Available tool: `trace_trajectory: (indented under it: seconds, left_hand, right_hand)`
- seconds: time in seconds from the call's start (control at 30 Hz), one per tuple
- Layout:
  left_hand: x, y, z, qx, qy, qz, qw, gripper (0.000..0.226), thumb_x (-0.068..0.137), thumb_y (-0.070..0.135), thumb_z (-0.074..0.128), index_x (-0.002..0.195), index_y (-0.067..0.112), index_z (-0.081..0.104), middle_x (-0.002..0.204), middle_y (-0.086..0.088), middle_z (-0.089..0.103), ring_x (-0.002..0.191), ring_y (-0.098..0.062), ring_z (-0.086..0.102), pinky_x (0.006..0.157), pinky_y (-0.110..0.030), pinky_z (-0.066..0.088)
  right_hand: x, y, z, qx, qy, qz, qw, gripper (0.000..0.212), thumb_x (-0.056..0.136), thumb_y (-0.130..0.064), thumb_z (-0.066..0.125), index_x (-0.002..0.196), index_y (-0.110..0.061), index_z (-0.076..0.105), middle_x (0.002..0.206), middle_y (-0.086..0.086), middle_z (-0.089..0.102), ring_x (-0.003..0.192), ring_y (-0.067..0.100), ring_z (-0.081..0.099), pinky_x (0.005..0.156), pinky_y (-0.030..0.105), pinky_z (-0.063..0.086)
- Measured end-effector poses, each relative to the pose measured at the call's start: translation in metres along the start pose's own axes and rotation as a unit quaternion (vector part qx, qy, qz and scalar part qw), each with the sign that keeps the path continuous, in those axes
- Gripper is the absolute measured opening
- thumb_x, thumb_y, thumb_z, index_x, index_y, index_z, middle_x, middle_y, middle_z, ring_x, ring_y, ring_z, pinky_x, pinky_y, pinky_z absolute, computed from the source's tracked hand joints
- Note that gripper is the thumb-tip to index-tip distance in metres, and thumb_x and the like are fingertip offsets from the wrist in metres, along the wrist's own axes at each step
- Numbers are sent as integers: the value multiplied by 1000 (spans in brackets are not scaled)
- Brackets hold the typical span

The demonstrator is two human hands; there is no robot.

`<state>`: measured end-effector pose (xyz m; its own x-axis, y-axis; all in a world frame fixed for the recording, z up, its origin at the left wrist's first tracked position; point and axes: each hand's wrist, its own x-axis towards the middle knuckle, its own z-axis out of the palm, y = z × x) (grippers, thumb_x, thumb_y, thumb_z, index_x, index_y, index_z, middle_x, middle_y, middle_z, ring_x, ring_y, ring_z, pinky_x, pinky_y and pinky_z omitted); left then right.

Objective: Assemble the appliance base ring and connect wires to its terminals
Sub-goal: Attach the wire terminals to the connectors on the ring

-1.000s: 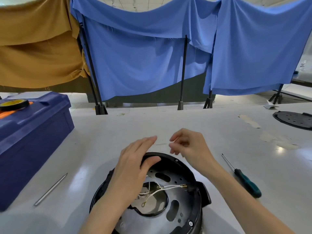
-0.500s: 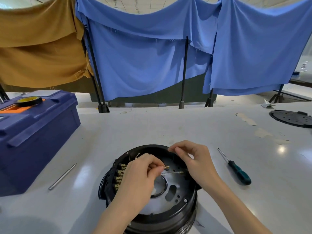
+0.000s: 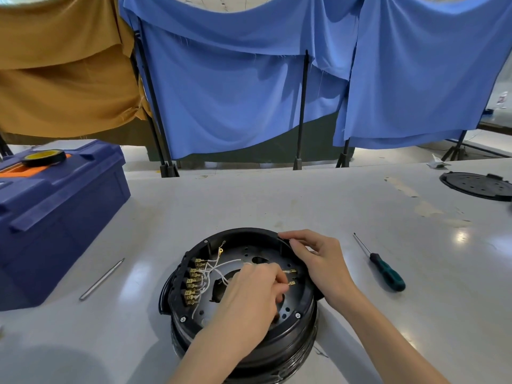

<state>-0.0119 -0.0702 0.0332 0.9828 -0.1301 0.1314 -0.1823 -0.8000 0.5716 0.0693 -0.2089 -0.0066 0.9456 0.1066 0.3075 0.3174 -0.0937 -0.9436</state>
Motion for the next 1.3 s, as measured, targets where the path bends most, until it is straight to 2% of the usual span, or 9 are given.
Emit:
trace_trajectory:
  seconds: [0.2, 0.4, 0.5, 0.63, 0.97, 1.13, 1.3]
  left_hand:
    - [5, -8, 2, 4, 1, -3, 1000, 16, 96, 25, 55, 93, 21, 70, 78, 4, 71, 68, -6, 68, 78, -33, 55]
    - [5, -13, 5, -25, 22, -10, 999, 10, 94, 28, 57, 87, 31, 65, 67, 11, 67, 60, 6, 64, 69, -19, 54]
    - [7, -11, 6, 7, 21, -5, 1000, 12, 94, 29, 57, 88, 30, 67, 72, 10, 68, 67, 1, 65, 74, -25, 55]
    - [12, -8, 10, 31, 19, 4, 999, 12, 94, 29, 56, 91, 27, 68, 86, 6, 70, 81, -9, 66, 80, -34, 54]
    - [12, -10, 12, 25, 22, 19, 999, 15, 96, 23, 53, 95, 20, 68, 82, 4, 70, 82, -10, 65, 80, -35, 53]
    - [13, -9, 12, 38, 20, 17, 999, 16, 97, 25, 52, 97, 20, 67, 87, 3, 68, 81, -11, 65, 79, -34, 54]
    - [14, -7, 12, 86, 8, 26, 996, 19, 99, 25, 47, 104, 18, 63, 96, -2, 67, 91, -18, 62, 84, -37, 51]
  right_hand:
    - [0, 2, 0, 6, 7, 7, 1000, 27, 93, -4, 56, 93, -23, 77, 91, -7, 75, 90, 11, 70, 80, 27, 56]
    - [0, -3, -6, -8, -37, 1, 999, 26, 93, -7, 59, 93, -27, 77, 98, -14, 74, 95, 5, 67, 84, 28, 56]
    - [-1, -3, -5, -6, -35, -1, 999, 26, 92, -5, 60, 90, -24, 77, 104, -15, 73, 101, 4, 65, 90, 35, 54]
    - [-2, -2, -4, 13, -26, 6, 1000, 24, 90, -4, 61, 88, -21, 78, 102, -14, 73, 101, 4, 66, 92, 40, 54]
    - [-2, 0, -4, 28, -22, 16, 999, 24, 90, -4, 62, 86, -21, 78, 102, -12, 74, 100, 8, 67, 92, 46, 54]
    - [-3, 0, -3, 21, -16, 14, 1000, 24, 89, -4, 62, 85, -21, 78, 101, -13, 74, 99, 7, 67, 91, 46, 54]
    - [-3, 0, -1, 13, -9, 13, 1000, 24, 89, -2, 61, 84, -19, 78, 101, -13, 74, 97, 7, 68, 91, 45, 53]
